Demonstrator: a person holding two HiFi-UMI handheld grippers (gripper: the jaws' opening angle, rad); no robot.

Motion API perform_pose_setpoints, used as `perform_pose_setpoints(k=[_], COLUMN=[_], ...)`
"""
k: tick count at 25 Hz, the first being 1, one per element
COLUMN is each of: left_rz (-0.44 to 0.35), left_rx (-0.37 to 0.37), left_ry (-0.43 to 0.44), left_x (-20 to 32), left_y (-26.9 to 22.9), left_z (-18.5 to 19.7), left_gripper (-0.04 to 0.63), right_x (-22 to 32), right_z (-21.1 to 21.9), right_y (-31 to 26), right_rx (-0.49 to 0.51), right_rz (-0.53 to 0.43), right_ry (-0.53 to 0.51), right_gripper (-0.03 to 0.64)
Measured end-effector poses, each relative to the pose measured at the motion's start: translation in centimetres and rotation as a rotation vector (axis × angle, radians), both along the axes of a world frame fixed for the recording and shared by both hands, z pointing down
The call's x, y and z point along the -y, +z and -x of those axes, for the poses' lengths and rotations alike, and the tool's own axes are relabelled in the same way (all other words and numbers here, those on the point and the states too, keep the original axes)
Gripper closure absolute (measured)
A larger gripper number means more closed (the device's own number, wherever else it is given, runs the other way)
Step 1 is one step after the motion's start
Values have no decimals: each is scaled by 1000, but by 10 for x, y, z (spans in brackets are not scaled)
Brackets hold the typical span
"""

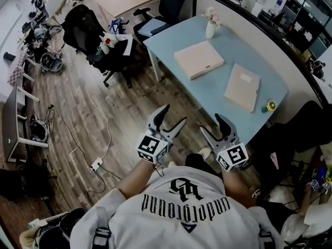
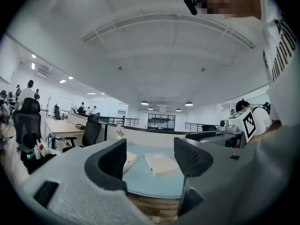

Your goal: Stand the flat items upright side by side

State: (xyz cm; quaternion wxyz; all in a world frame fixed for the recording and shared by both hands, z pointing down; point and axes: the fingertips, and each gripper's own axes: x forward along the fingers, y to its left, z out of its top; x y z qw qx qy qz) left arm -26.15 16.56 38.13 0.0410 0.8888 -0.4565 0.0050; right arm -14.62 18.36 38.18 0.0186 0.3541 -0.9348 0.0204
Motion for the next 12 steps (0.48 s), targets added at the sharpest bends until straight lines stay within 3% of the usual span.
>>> perform_pose_setpoints(k=[12], left_rz=[2], left_rx=[43], left_ry=[151], left_x=[138], left_y=[13], left_z=[-158], left_gripper=[269], right_x=[126], right_z=[-164], right_y=[9], right_rx=[-1], right_rz=[6], right_ry=[172], right_gripper=[318])
